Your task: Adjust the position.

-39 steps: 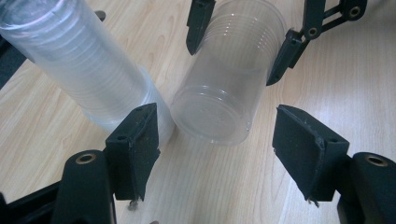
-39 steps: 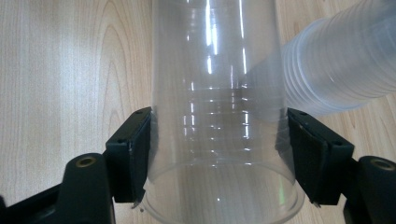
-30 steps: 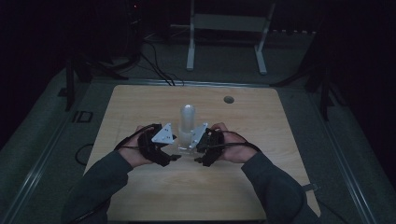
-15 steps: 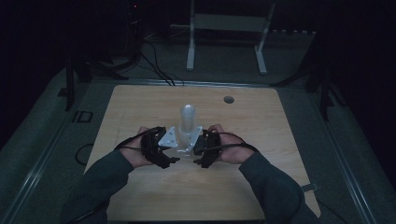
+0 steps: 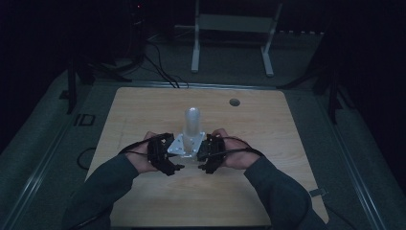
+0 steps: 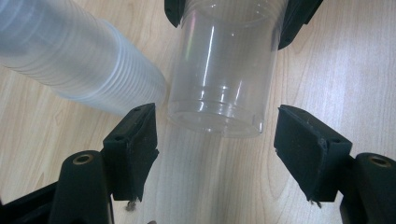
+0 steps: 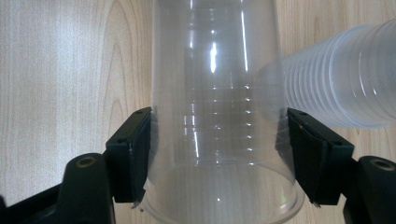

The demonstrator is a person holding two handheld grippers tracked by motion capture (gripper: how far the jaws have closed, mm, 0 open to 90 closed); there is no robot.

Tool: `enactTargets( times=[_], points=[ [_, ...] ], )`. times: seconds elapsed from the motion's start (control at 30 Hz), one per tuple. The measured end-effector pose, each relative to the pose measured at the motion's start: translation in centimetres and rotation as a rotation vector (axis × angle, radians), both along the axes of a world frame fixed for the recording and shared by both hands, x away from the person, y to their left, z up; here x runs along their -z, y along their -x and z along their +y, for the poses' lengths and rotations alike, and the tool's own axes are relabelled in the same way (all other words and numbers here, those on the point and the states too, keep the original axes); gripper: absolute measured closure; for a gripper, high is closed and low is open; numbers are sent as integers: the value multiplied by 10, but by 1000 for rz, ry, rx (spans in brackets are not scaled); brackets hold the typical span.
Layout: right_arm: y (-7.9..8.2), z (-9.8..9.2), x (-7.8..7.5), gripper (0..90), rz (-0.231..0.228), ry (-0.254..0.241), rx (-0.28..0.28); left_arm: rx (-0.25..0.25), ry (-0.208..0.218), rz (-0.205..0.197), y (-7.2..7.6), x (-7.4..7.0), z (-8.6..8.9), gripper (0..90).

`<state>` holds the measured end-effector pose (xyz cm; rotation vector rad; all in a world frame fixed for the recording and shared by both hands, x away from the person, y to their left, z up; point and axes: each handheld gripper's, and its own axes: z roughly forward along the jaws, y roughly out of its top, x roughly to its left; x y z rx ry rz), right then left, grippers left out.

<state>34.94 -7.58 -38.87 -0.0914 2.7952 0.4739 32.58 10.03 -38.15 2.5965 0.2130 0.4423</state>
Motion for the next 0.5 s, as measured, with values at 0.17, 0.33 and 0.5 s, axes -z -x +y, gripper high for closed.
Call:
enactTargets(
  times=[0.17,0.33,0.5],
  points=[
    [2,2,0,308,1,-6,-11,-2,-2,10,-1,3,0,294],
    [3,2,-1,308,-2,-8,-17,-3,-6,22,-3,5,1,293],
    [4,3,-1,308,3,-18,-26,-8,-4,30,-3,8,-1,290]
  ],
)
